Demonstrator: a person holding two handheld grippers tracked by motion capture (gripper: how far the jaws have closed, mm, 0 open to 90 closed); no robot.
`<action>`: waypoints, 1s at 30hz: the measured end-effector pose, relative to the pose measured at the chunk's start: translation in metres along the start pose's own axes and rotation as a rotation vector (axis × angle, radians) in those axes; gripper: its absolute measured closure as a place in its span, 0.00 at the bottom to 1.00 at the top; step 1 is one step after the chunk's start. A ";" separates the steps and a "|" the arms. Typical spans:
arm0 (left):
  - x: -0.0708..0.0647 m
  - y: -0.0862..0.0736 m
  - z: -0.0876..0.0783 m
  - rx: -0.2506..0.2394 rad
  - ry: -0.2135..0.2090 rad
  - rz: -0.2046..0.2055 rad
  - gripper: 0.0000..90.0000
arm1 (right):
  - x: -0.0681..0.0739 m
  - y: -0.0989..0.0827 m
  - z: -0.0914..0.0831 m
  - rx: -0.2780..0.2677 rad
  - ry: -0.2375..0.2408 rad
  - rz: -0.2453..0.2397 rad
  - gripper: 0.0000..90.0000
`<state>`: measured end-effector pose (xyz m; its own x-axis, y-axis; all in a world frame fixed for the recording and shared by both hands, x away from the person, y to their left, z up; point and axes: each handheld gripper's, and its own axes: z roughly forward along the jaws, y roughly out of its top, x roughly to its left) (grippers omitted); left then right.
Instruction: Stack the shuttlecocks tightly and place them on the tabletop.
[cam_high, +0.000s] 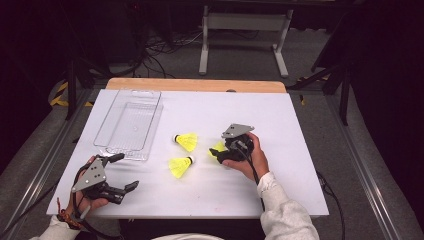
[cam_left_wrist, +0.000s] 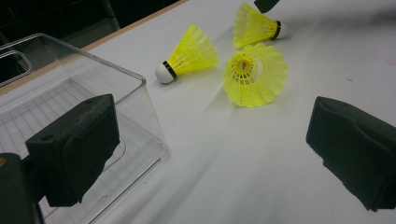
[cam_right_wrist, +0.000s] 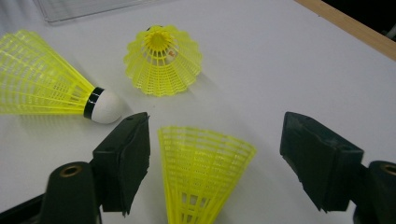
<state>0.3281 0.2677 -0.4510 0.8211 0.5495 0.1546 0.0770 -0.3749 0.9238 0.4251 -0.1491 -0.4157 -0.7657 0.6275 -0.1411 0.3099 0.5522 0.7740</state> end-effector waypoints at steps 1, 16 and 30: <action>0.000 0.000 0.000 0.002 -0.001 -0.001 0.04 | 0.000 -0.001 0.002 -0.003 0.009 0.003 0.28; 0.000 0.001 0.000 0.003 -0.005 0.009 0.04 | -0.001 -0.016 0.009 0.039 -0.004 0.025 0.30; -0.001 0.000 0.000 0.008 -0.009 0.010 0.04 | 0.000 -0.016 0.011 0.025 -0.012 0.027 0.28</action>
<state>0.3279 0.2669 -0.4510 0.8267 0.5393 0.1604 0.0738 -0.3865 0.9193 0.4263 -0.1523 -0.4351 -0.7502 0.6487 -0.1280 0.3442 0.5484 0.7621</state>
